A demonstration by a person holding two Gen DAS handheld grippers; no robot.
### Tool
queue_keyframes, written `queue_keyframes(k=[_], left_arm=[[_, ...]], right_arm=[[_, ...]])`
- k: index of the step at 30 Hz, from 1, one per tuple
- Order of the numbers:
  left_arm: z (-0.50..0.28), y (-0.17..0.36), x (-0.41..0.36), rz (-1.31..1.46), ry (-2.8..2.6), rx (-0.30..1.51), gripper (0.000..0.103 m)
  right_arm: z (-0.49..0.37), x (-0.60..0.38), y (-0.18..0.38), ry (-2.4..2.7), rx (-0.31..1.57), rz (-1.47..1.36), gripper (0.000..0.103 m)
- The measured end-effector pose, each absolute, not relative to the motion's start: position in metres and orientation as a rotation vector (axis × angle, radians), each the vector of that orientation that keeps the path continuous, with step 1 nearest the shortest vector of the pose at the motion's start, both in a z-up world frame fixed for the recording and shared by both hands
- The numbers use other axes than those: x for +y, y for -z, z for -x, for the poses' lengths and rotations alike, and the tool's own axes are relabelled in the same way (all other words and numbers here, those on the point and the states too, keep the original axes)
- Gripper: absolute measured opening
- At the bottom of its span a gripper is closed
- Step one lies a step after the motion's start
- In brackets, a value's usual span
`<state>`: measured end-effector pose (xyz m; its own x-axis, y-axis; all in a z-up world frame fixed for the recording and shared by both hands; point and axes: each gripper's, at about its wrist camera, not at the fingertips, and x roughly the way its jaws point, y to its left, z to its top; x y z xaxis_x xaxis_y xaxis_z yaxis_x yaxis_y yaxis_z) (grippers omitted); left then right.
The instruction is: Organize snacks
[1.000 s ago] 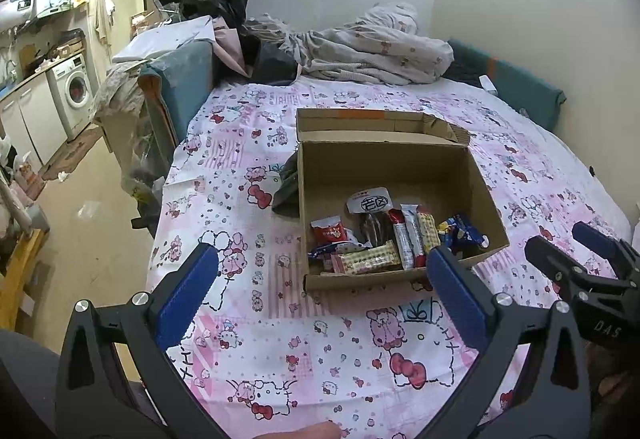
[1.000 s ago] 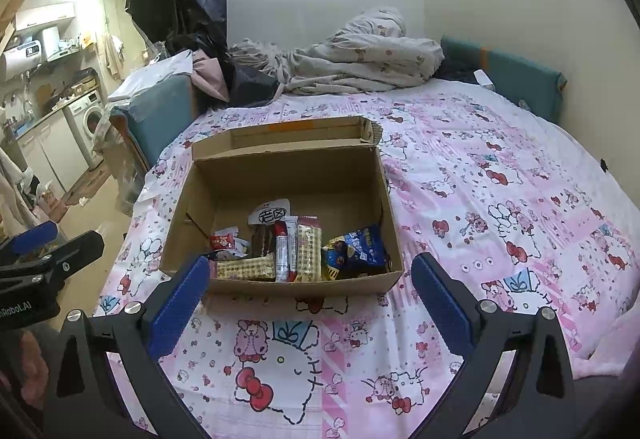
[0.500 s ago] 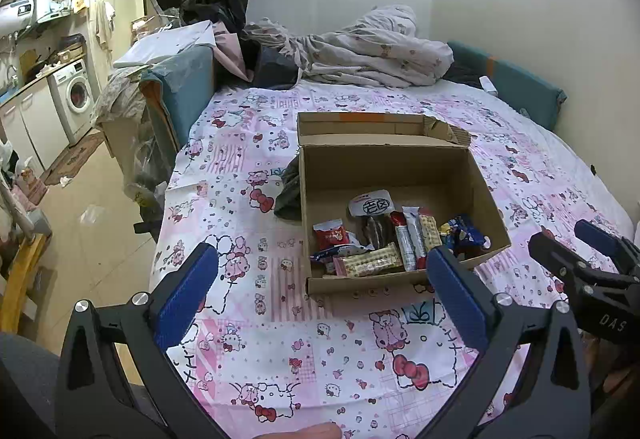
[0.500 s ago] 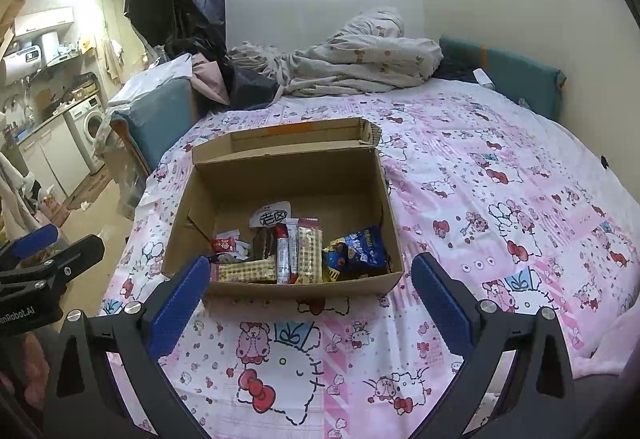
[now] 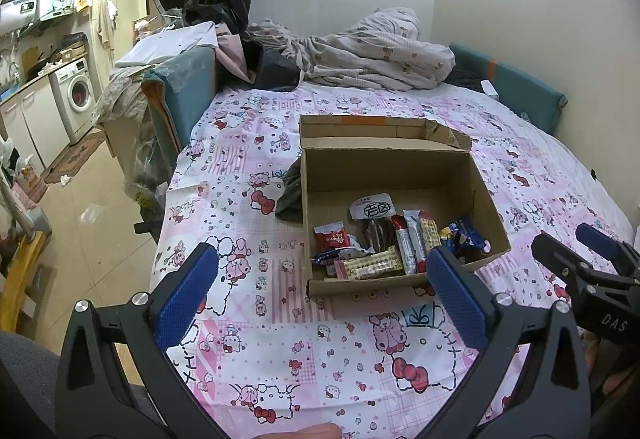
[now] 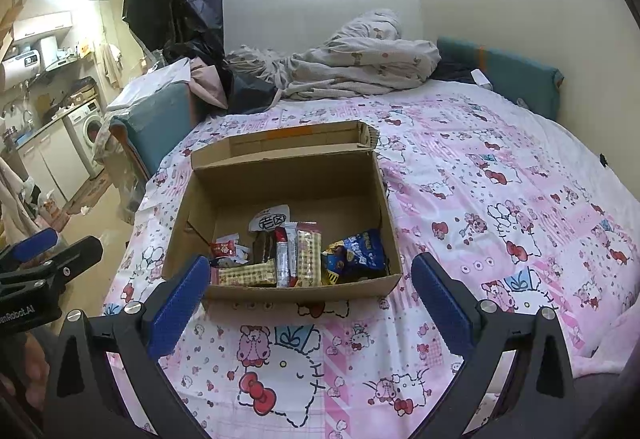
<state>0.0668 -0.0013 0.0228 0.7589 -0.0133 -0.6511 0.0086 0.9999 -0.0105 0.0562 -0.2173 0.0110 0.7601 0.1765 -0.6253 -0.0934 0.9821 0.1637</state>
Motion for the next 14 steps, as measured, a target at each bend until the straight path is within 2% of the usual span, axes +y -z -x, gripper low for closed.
queue_keyframes(k=[14], left_arm=[[-0.071,-0.0223,-0.0022,0.019,0.019,0.718,0.103]], right_arm=[[-0.0572,-0.2186,-0.0135,-0.156,0.689,-0.141,0.103]])
